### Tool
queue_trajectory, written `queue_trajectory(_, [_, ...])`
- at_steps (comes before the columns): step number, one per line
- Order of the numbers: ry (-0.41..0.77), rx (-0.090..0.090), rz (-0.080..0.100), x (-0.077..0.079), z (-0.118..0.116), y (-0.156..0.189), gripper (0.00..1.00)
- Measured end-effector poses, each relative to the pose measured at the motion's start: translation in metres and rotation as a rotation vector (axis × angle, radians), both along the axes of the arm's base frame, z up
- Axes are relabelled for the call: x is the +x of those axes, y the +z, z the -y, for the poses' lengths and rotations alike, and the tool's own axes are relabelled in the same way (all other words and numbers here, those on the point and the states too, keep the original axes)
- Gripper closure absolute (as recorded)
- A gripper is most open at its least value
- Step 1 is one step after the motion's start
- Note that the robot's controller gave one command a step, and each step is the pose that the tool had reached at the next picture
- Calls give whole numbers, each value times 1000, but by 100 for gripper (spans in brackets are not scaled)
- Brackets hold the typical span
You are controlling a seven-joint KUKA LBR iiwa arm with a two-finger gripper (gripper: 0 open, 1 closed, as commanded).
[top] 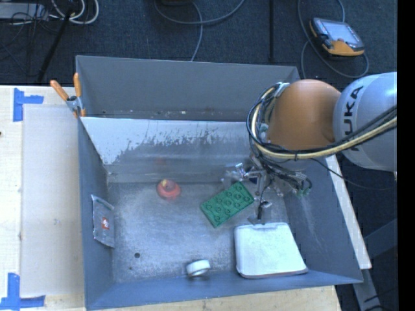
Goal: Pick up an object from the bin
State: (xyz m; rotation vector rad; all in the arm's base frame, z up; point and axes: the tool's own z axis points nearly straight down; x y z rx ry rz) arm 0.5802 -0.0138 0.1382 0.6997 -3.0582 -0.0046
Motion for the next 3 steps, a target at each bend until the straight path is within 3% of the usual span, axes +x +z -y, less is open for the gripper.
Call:
queue_trajectory(1, [14,-1,1,26,15,-70,0])
queue_trajectory(2, [12,0,5,28,14,-65,100])
queue_trajectory(3, [274,-3,15,31,37,103,100])
